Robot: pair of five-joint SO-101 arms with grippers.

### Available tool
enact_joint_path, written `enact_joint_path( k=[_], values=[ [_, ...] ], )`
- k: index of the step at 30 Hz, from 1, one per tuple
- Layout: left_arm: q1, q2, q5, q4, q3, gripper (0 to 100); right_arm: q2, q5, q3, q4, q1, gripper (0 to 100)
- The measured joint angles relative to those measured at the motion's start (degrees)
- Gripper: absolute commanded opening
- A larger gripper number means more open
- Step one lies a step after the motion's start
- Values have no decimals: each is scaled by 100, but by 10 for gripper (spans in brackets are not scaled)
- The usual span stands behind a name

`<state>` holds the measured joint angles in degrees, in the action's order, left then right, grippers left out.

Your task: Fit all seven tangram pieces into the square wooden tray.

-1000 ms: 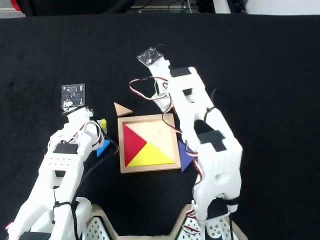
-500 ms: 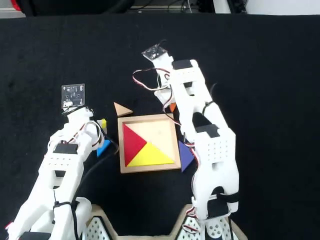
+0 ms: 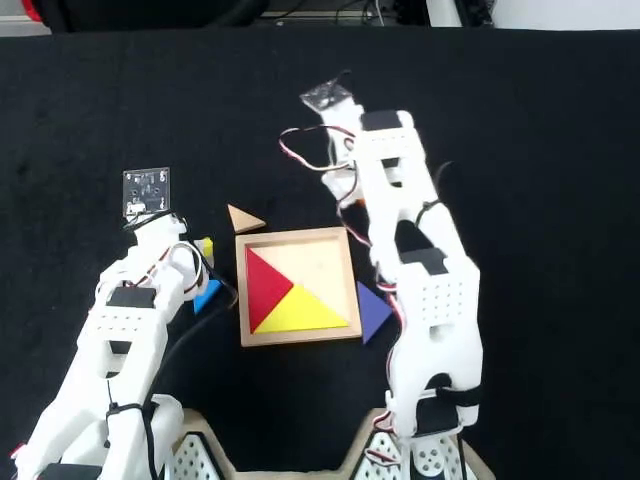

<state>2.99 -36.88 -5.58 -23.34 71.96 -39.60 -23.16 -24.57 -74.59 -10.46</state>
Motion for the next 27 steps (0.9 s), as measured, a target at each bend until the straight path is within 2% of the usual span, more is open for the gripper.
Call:
enact_joint_path(
  k=[4, 10, 17, 27],
  values=[
    [0, 0, 0, 0, 0, 173, 220, -79, 185, 141, -141, 236],
    [0, 0, 0, 0, 0, 173, 229, -1196, 554, 334, -149, 236],
    [0, 0, 0, 0, 0, 173, 237, -1398, 721, 730, 0, 236],
    [0, 0, 0, 0, 0, 173, 0, -1776, 431, 404, 53, 187]
  ],
)
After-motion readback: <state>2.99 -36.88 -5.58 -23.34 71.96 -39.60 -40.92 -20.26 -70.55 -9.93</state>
